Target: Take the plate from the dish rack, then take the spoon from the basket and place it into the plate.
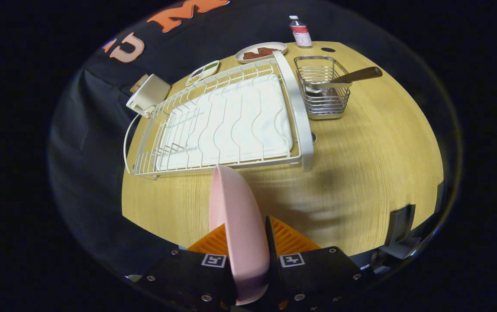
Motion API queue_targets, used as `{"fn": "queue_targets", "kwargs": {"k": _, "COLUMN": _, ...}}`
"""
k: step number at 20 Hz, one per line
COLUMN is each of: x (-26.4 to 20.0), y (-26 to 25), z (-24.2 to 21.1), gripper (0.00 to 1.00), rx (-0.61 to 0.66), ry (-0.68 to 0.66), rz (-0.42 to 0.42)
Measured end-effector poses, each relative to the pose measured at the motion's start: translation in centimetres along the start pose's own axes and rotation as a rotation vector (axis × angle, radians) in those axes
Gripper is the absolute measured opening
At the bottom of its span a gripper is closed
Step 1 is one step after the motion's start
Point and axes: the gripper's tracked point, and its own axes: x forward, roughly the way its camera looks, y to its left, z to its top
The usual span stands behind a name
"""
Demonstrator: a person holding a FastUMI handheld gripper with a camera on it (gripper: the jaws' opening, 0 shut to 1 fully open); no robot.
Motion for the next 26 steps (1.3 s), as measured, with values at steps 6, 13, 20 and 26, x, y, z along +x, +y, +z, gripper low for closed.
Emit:
{"fn": "queue_targets", "kwargs": {"k": 6, "x": 2.0, "y": 0.7, "z": -1.3, "gripper": 0.31, "rx": 0.128, "ry": -0.005, "rz": 0.089}}
{"fn": "queue_targets", "kwargs": {"k": 13, "x": 3.6, "y": -0.2, "z": -1.5, "gripper": 0.54, "rx": 0.075, "ry": -0.014, "rz": 0.007}}
{"fn": "queue_targets", "kwargs": {"k": 20, "x": 2.4, "y": -2.4, "z": -0.6, "gripper": 0.73, "rx": -0.015, "ry": -0.047, "rz": -0.087}}
{"fn": "queue_targets", "kwargs": {"k": 26, "x": 0.5, "y": -4.0, "z": 0.8, "gripper": 0.89, "rx": -0.020, "ry": -0.108, "rz": -0.116}}
